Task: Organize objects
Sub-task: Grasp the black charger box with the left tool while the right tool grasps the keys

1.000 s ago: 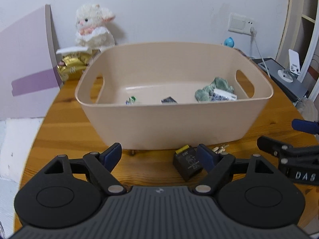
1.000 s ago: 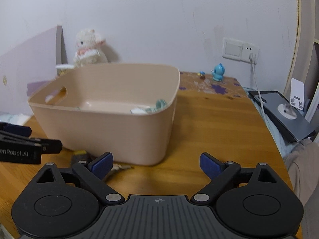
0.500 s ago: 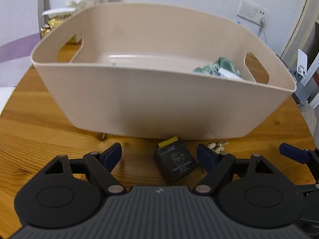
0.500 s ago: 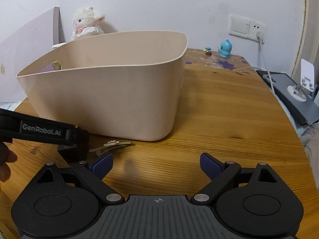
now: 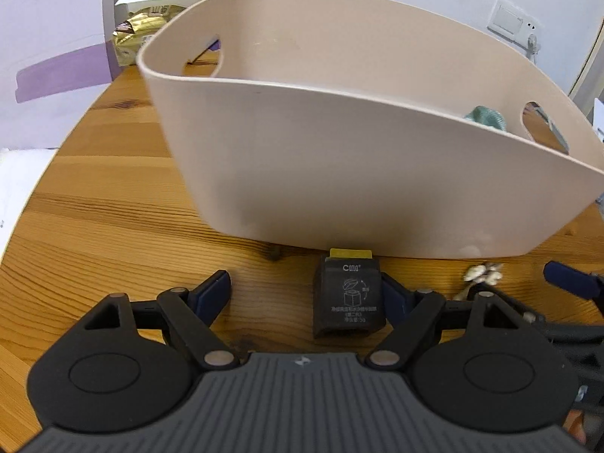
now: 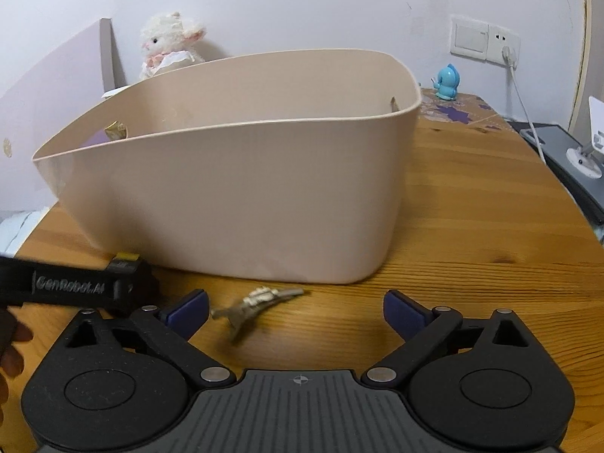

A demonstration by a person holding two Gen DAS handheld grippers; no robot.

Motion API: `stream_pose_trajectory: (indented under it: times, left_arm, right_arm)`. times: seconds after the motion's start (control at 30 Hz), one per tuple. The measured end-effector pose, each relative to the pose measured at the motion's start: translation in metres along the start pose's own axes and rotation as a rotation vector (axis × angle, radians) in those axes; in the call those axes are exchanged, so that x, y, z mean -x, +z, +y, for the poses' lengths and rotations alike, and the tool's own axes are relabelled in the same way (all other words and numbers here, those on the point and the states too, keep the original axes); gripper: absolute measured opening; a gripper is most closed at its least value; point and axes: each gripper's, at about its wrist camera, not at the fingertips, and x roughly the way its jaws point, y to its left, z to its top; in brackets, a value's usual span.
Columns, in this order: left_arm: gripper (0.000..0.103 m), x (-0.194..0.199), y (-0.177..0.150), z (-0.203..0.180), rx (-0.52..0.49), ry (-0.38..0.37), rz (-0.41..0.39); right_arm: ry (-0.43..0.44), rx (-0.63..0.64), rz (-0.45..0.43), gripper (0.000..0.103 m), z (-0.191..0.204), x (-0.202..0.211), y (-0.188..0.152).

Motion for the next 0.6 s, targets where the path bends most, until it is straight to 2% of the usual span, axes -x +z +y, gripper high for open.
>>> stream_pose_trajectory:
  times: [0.27,0.37,0.43,0.47,0.53,0.6]
  left_arm:
    - [0.08,0.003,-0.007,0.008,-0.087,0.022,-0.021]
    - [0.072,0.005,-0.011,0.009,-0.085,0.021,-0.033]
    - [0.057,0.007,-0.013,0.008,-0.086,0.019,-0.049]
    - [0.053,0.01,-0.016,0.005,-0.09,0.014,-0.055]
    - [0.034,0.012,-0.018,0.002,-0.099,-0.001,-0.057]
    - [0.034,0.013,-0.018,-0.001,-0.107,-0.006,-0.05]
  right_arm:
    - [-0.084,0.073,0.038,0.101,0.015,-0.019,-0.004]
    - [-0.085,0.095,0.038,0.097,0.014,-0.015,-0.006]
    - [-0.082,0.089,0.037,0.089,0.01,-0.012,-0.006]
    - [-0.084,0.09,0.034,0.083,0.009,-0.01,-0.005]
    - [-0.079,0.093,0.034,0.074,0.007,-0.008,-0.004]
    - [-0.073,0.1,0.031,0.05,0.005,-0.005,-0.003]
